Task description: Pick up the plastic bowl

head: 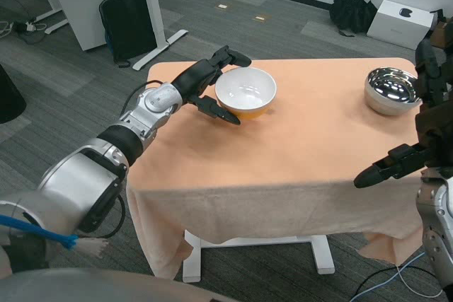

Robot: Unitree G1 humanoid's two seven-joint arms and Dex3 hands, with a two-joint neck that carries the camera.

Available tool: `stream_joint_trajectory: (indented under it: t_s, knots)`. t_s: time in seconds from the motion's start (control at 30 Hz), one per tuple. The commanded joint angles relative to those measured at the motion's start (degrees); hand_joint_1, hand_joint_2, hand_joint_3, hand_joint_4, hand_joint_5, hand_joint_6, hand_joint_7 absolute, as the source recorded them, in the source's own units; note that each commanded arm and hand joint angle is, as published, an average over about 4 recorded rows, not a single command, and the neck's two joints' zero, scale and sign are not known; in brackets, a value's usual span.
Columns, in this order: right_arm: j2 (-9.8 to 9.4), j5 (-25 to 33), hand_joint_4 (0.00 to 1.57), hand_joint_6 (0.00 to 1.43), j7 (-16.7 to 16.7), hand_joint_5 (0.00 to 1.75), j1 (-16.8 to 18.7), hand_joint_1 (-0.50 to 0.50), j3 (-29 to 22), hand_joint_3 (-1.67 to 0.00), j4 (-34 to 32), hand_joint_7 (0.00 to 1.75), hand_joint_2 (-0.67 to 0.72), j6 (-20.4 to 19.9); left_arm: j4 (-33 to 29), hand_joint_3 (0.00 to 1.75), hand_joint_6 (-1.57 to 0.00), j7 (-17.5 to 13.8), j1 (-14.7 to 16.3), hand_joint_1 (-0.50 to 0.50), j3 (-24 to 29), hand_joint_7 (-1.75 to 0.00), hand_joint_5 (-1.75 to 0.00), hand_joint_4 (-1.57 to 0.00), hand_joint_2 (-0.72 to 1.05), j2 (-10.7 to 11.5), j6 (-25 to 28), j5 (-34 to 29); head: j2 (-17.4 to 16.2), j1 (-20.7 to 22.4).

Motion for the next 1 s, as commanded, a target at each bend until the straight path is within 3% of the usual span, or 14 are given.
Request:
stream_joint_trajectory:
  t_s: [0.03,0.17,0.37,0.53,0.77,1.0]
  knots:
    - [-0.05,0.5,0.0,0.0,-0.2,0.0,1.1,-0.5,-0.6,0.0,0.2,0.0,0.53,-0.7,-3.5,1.75,-1.49,-0.7,1.4,-0.48,0.4,-1.52,-1.75,-1.57,0.69,0.8,-0.2,-2.4,0.8,-0.8]
    - [-0.05,0.5,0.0,0.0,-0.2,0.0,1.2,-0.5,-0.6,0.0,0.0,0.0,0.53,-0.7,-8.0,1.75,-1.49,-1.8,2.4,-0.48,-0.2,-1.47,-1.75,-1.57,0.69,1.6,0.3,-3.6,3.1,-4.0]
    - [-0.18,0.6,0.0,0.0,-0.2,0.0,1.4,-0.5,-0.6,0.0,0.0,0.0,0.53,-0.7,-15.3,1.75,-1.49,-2.6,4.1,-0.48,-0.6,-1.47,-1.75,-1.57,0.69,1.9,3.5,-3.6,8.6,-12.8]
    - [-0.36,0.7,0.0,0.0,-0.2,0.0,1.4,-0.5,-0.6,0.0,-0.2,0.0,0.53,-0.7,-18.3,1.75,-1.49,-2.8,4.4,-0.48,-0.9,-1.47,-1.75,-1.57,0.69,1.8,5.0,-3.6,12.9,-21.4]
    - [-0.51,1.0,0.0,0.0,-0.6,0.0,1.6,-0.5,-0.8,0.0,-0.7,0.0,0.53,-1.5,-18.9,1.75,-1.49,-3.0,3.8,-0.48,-2.2,-1.47,-1.75,-1.57,0.69,1.8,6.4,-3.8,16.2,-32.3]
    - [-1.59,1.2,0.0,0.0,-0.8,0.0,2.2,-0.5,-1.2,0.0,-2.4,0.0,0.53,-1.6,-18.9,1.75,-1.49,-3.3,2.4,-0.48,-4.4,-1.47,-1.75,-1.57,0.69,1.3,7.1,-4.1,17.7,-34.5]
